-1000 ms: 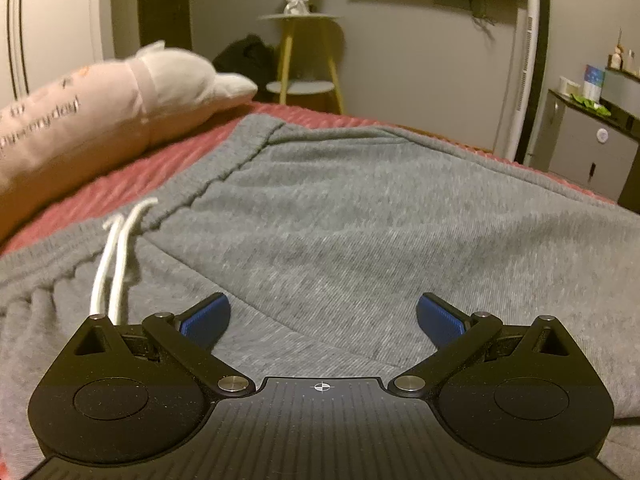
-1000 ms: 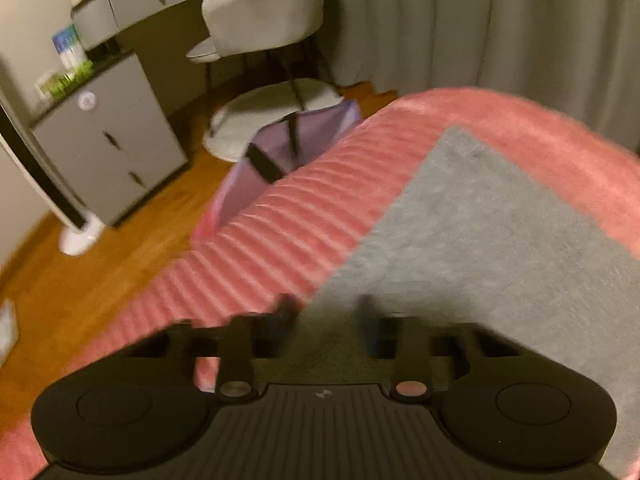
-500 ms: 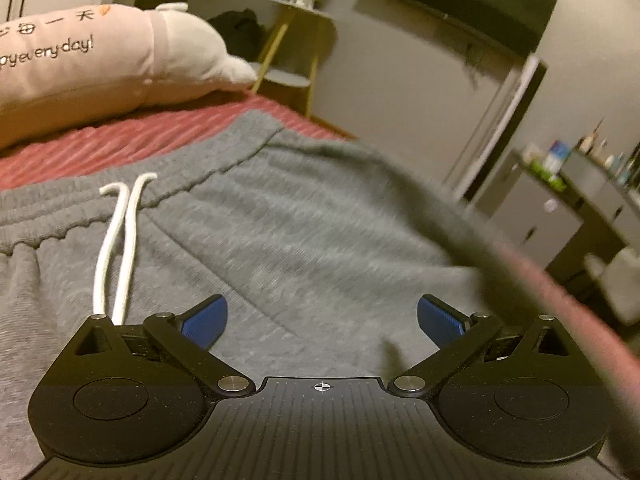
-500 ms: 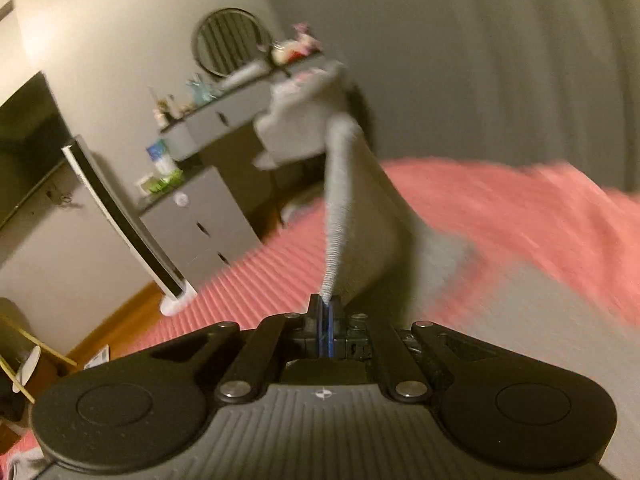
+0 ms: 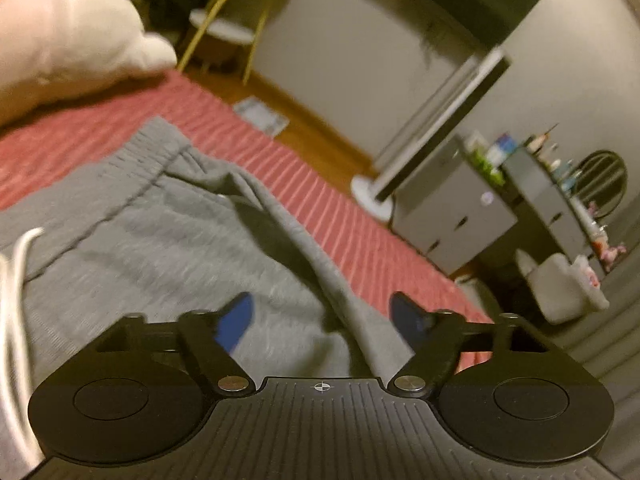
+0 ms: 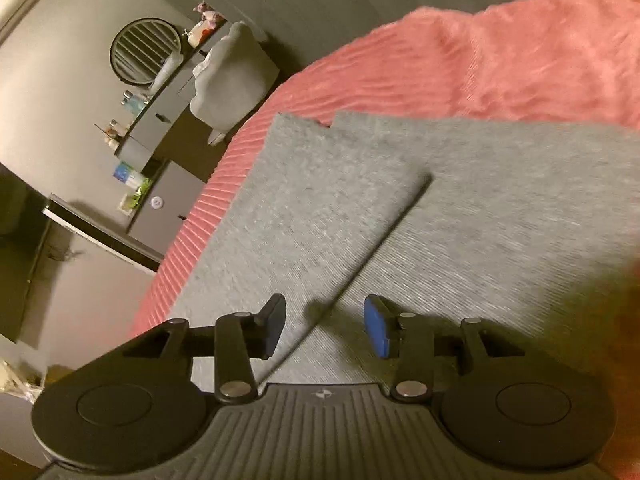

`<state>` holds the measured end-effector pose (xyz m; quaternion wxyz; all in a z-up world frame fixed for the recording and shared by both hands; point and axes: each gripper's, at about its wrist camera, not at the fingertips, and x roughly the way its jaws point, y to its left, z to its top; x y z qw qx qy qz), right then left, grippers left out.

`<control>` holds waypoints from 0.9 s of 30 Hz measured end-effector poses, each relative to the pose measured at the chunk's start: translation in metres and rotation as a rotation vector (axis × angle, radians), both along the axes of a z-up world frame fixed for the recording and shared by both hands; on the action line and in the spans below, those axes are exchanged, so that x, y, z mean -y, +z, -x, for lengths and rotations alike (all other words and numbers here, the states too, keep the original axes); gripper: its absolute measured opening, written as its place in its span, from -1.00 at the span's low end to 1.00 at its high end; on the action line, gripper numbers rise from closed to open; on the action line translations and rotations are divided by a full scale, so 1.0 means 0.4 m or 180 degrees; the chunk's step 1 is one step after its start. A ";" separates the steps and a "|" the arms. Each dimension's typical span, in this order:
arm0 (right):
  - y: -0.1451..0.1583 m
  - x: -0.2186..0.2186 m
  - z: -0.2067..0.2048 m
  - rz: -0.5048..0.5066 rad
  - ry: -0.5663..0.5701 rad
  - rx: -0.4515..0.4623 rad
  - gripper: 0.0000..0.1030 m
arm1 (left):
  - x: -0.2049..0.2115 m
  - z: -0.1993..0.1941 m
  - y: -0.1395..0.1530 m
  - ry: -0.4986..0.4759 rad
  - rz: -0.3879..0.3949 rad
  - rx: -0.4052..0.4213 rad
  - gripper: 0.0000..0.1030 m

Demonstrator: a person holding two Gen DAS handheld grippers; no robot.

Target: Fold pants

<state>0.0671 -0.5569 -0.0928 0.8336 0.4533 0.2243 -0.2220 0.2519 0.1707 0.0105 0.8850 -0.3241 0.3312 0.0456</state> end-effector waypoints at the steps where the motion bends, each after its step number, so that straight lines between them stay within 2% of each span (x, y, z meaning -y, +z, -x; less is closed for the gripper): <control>1: -0.003 0.004 -0.015 0.0003 -0.0009 0.0005 -0.16 | -0.007 -0.036 -0.010 -0.0006 0.0064 -0.0093 0.35; 5: 0.001 0.013 -0.054 -0.0005 -0.0027 0.0092 -0.20 | -0.010 -0.162 -0.060 0.0001 0.0183 -0.0328 0.33; 6: 0.003 0.017 -0.064 0.0004 -0.0047 0.0094 -0.44 | -0.011 -0.186 -0.075 0.0022 0.0231 -0.0402 0.27; 7: 0.005 0.020 -0.074 0.0032 -0.0059 0.0092 -0.78 | -0.015 -0.207 -0.089 0.0038 0.0298 -0.0454 0.23; 9: 0.004 0.025 -0.081 0.0068 -0.0073 0.0052 -0.85 | -0.019 -0.243 -0.112 0.0049 0.0351 -0.0517 0.22; 11: -0.003 0.036 -0.089 -0.0021 -0.0078 0.0061 -0.83 | -0.027 -0.256 -0.119 0.0045 0.0260 -0.0556 -0.09; 12: -0.007 0.038 -0.083 -0.0061 -0.0099 0.0070 -0.82 | -0.030 -0.263 -0.114 0.0052 0.0184 -0.0560 -0.60; 13: -0.009 0.044 -0.087 -0.0087 -0.0125 0.0087 -0.79 | -0.034 -0.264 -0.106 0.0039 0.0148 -0.0600 -0.76; 14: -0.010 0.046 -0.089 -0.0096 -0.0140 0.0089 -0.78 | -0.045 -0.257 -0.102 0.0030 0.0195 -0.0618 -0.76; 15: -0.009 0.052 -0.097 -0.0103 -0.0147 0.0061 -0.77 | -0.056 -0.245 -0.095 0.0043 0.0285 -0.0586 -0.81; 17: -0.002 0.065 -0.114 -0.0151 -0.0130 0.0073 -0.71 | -0.073 -0.198 -0.062 0.0068 0.0405 -0.0358 -0.83; 19: 0.013 0.074 -0.130 -0.0158 -0.0091 0.0085 -0.90 | -0.082 -0.152 -0.002 0.0025 0.0328 -0.0157 -0.83; 20: 0.037 0.071 -0.137 -0.0053 -0.0040 0.0051 -0.90 | -0.084 -0.124 0.034 -0.0012 0.0262 -0.0051 -0.84; 22: 0.100 0.065 -0.136 0.0203 0.0041 0.0056 -0.91 | -0.093 -0.031 0.110 -0.0113 0.0236 0.0225 -0.84; 24: 0.180 0.062 -0.103 0.0411 0.0109 0.0295 -0.91 | -0.108 0.079 0.171 -0.0188 0.0298 0.0502 -0.84; 27: 0.257 0.076 -0.018 0.0556 0.0057 0.0542 -0.91 | -0.122 0.263 0.205 -0.0309 0.0292 0.0665 -0.83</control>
